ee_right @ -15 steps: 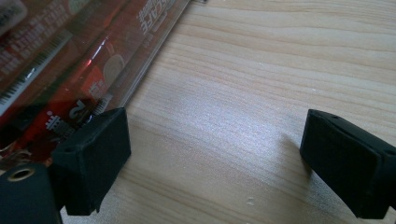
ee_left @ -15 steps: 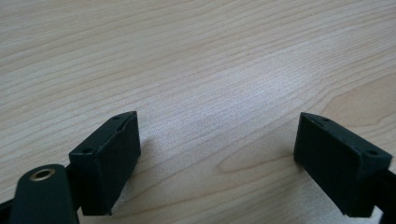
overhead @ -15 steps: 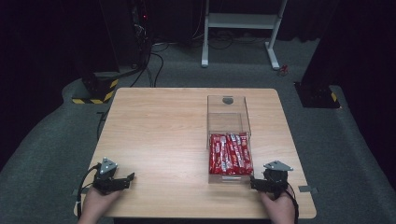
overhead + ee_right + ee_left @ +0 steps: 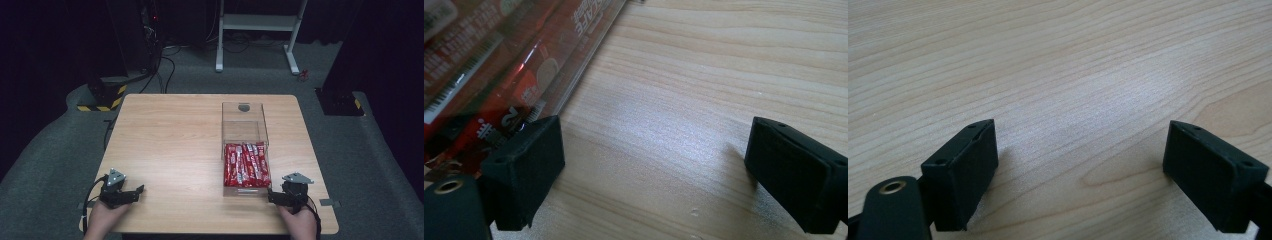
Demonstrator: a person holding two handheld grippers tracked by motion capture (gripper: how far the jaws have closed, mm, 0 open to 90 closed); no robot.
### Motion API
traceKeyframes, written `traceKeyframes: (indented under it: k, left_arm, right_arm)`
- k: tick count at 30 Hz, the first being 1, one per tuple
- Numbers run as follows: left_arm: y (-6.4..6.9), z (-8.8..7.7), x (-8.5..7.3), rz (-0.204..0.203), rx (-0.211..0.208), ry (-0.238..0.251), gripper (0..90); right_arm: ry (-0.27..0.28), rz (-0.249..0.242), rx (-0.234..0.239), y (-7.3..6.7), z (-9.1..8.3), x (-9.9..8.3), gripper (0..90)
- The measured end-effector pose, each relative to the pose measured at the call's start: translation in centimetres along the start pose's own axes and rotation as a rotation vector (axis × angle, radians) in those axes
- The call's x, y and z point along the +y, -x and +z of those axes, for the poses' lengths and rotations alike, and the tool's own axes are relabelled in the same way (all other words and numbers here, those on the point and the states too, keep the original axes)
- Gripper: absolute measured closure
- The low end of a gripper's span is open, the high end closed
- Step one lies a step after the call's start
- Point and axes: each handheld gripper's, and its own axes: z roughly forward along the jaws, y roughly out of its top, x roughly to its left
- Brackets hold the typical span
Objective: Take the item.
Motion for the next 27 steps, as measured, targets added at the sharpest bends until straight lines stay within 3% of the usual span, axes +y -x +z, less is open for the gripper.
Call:
traceKeyframes:
  k: [22,27]
  left_arm:
    - [0.08,-0.11,0.31,0.004,-0.008,-0.028,15.3]
    - [0.58,-0.30,0.62,0.028,-0.016,-0.022,15.6]
  right_arm:
    - [-0.003,-0.005,0.003,0.01,-0.03,-0.03,8.4]
    - [-0.002,-0.005,0.004,0.01,-0.03,-0.03,8.5]
